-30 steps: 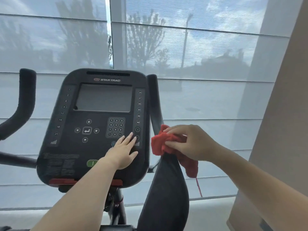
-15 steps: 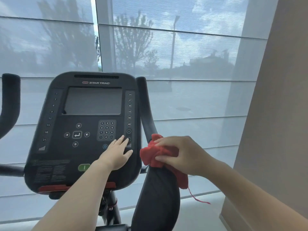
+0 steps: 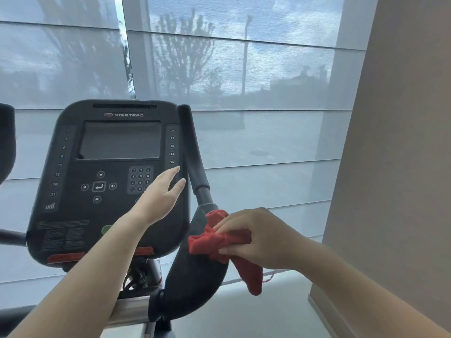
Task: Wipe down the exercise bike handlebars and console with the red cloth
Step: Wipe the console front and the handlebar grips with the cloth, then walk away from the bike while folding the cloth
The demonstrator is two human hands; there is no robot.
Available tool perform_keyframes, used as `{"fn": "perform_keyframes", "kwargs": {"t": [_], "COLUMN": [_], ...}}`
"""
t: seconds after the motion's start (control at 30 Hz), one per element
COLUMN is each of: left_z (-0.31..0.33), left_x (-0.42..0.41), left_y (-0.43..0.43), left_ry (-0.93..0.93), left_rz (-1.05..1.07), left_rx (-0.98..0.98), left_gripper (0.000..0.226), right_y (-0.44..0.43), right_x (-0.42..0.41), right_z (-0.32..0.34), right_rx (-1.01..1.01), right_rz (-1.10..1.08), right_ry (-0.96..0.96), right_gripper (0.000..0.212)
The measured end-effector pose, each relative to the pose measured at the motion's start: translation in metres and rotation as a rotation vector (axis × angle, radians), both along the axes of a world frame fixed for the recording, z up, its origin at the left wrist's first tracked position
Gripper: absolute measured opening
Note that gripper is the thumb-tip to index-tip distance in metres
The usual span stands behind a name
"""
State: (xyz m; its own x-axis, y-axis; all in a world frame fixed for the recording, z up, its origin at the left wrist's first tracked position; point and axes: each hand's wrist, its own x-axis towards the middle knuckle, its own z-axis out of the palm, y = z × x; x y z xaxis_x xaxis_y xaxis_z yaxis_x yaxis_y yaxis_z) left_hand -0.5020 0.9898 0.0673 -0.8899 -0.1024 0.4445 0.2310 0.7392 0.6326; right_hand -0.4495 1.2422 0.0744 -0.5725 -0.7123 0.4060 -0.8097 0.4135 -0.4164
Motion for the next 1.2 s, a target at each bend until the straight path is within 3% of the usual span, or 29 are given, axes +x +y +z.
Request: {"fn": "perform_keyframes", "kwargs": {"t": [0.2, 0.43, 0.7, 1.0, 1.2], "left_z": [0.008, 0.001, -0.101, -0.191, -0.22], "left_x": [0.069, 0.148, 0.234, 0.301, 0.305], "left_y": [0.055, 0.171, 0.3, 0.418, 0.479], "left_ry": [0.112, 0.279, -0.015, -0.296, -0.379], "left_rz": [-0.059, -0.21, -0.494, -0.877, -1.127], "left_rx": [-0.071, -0.225, -0.167, -0.328, -0.477], "left_gripper": [0.044, 0.037, 0.036, 0.036, 0.038], "right_y": [0.06, 0.161, 0.279, 0.358, 0.385], "right_x": [0.03, 0.096, 0.218, 0.347, 0.395], "right_z": [-0.03, -0.067, -0.125, -0.21, -0.249], "right_rx": [-0.181, -0.163, -0.201, -0.317, -0.426], "right_rz": [-0.137, -0.373, -0.65, -1.007, -1.264], "right_ry": [-0.147, -0.19, -0.301, -0.403, -0.514], "right_gripper": [0.021, 0.023, 0.025, 0.022, 0.019]}}
